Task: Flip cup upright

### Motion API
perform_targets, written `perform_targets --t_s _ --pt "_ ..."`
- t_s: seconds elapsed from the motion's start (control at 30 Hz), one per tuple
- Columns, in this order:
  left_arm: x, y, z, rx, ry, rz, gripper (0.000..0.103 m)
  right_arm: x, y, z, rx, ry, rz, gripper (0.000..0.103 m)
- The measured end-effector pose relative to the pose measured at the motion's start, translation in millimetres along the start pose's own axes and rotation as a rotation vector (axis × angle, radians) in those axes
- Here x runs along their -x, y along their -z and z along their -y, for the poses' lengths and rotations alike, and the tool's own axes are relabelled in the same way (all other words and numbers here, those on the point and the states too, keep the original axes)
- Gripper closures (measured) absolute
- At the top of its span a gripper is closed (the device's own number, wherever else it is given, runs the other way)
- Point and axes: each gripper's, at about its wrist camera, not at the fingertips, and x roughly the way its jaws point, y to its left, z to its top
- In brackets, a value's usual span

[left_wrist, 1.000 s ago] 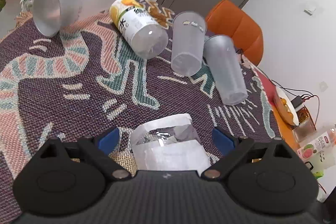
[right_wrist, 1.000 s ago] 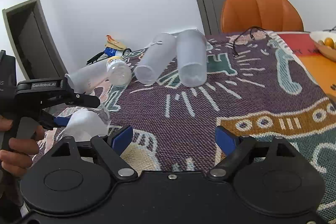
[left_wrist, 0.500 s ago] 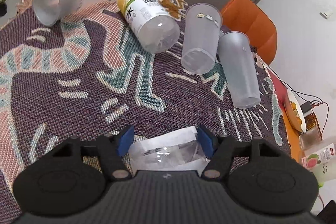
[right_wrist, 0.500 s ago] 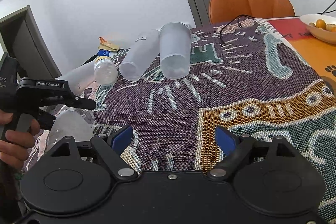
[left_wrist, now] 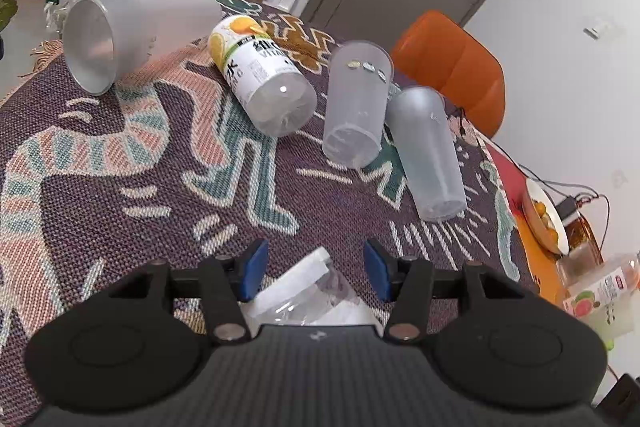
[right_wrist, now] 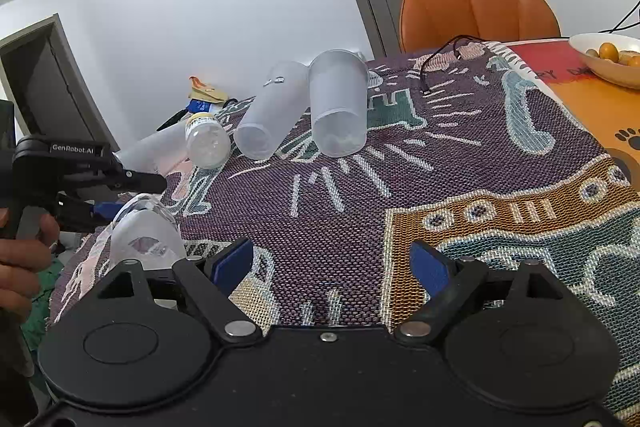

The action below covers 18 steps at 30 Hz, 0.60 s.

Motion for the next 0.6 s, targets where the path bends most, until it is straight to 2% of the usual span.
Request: perform_targets --t_s 0.07,0.1,0.13,0.2,0.33,0.5,0.6 --pt "1 2 -2 0.010 -0.005 0.004 0.045 1 1 -1 0.004 0.001 -0.001 0.017" --pt "2 2 -3 0.015 -0.017 0.008 0.038 1 2 -2 0.006 0.002 -0.003 0.017" --pt "2 3 -4 0.018 -0.027 0.012 0.027 1 2 -3 0.007 0.003 -0.005 0.017" --pt "5 2 -5 0.021 -0.037 0.028 0.016 1 3 -4 0.009 0.003 -0.007 0.017" --pt "11 0 -8 0.024 -0.044 0.040 0.013 0 3 -5 0.007 0.004 -0.011 0.017" --pt "4 8 -16 0.093 -0.005 -0.058 0.013 -1 3 -9 0.014 -0.004 -0.011 0.017" --pt "0 12 -17 0.120 0.016 -0.078 0.013 -1 3 -12 0.022 -0.009 -0.010 0.017"
